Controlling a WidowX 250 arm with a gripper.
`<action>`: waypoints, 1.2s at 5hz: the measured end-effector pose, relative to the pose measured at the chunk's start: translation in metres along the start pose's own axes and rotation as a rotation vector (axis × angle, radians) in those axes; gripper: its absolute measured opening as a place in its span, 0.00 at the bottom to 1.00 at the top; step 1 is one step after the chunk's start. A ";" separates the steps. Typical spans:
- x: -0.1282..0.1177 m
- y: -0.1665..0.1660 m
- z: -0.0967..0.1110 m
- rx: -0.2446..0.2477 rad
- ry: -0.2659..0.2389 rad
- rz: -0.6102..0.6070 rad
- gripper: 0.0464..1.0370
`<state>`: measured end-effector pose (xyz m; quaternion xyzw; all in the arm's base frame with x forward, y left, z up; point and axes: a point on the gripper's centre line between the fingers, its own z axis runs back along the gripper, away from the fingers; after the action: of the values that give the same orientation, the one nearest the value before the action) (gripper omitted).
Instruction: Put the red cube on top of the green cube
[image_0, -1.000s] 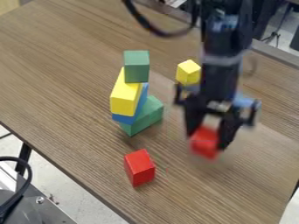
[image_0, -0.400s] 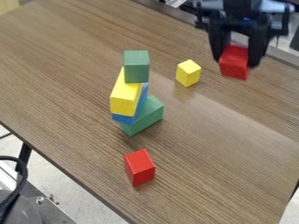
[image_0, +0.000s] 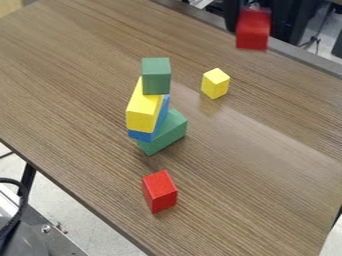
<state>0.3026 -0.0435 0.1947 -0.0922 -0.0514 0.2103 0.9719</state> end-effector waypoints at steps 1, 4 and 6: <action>-0.007 0.011 0.027 0.010 -0.027 0.113 0.54; -0.034 0.049 0.043 0.149 0.020 0.259 0.54; -0.018 0.066 0.003 0.270 0.093 0.325 0.54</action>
<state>0.2594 0.0084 0.1834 0.0220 0.0377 0.3649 0.9300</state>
